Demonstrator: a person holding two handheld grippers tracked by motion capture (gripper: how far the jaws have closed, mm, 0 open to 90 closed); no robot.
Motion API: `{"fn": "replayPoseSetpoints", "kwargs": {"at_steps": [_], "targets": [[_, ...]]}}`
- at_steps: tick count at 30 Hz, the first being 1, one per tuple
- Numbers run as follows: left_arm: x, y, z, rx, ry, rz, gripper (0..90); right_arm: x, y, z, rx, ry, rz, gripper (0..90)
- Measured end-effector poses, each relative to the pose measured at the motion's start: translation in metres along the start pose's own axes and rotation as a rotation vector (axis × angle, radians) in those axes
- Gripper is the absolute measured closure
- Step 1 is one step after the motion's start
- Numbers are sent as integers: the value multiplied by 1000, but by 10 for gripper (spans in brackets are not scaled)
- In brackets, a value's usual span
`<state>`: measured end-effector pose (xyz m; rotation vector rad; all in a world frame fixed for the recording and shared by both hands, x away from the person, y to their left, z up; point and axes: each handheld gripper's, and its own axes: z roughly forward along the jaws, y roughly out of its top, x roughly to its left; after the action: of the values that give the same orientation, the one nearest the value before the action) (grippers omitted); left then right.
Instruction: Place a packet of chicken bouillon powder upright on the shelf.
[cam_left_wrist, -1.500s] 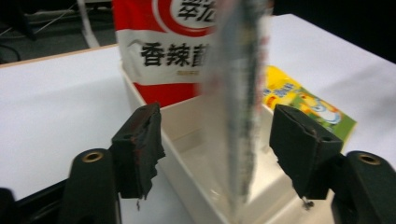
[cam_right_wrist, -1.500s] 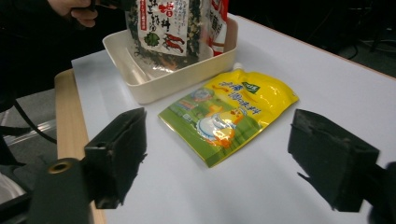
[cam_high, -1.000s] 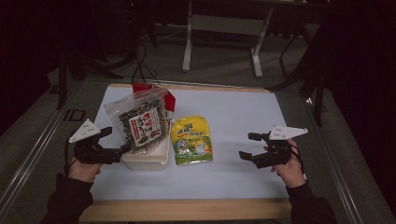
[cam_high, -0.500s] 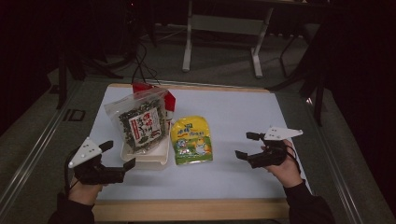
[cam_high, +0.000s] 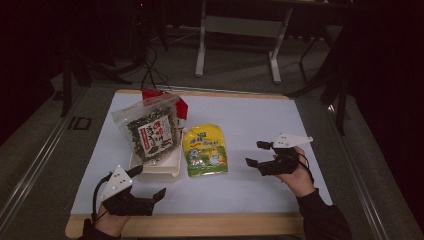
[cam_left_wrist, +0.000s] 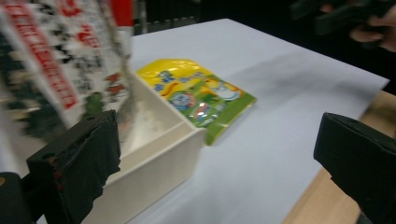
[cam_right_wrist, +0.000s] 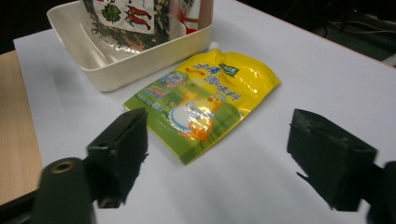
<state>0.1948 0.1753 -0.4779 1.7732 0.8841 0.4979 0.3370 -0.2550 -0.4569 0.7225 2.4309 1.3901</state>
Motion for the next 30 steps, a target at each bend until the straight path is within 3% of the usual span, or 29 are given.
{"fn": "replayPoseSetpoints", "kwargs": {"at_steps": [8,19,23,30], "targets": [[-8,-10,17,20,-61,29,18,-4,5,29,31,-3,-10,274],[-15,-18,28,46,-103,60,18,-17,10,69,58,0,-8,276],[-18,-22,31,59,-124,84,18,-22,10,83,65,4,6,276],[-17,-28,33,89,-159,92,18,-32,9,104,76,-2,30,278]]}}
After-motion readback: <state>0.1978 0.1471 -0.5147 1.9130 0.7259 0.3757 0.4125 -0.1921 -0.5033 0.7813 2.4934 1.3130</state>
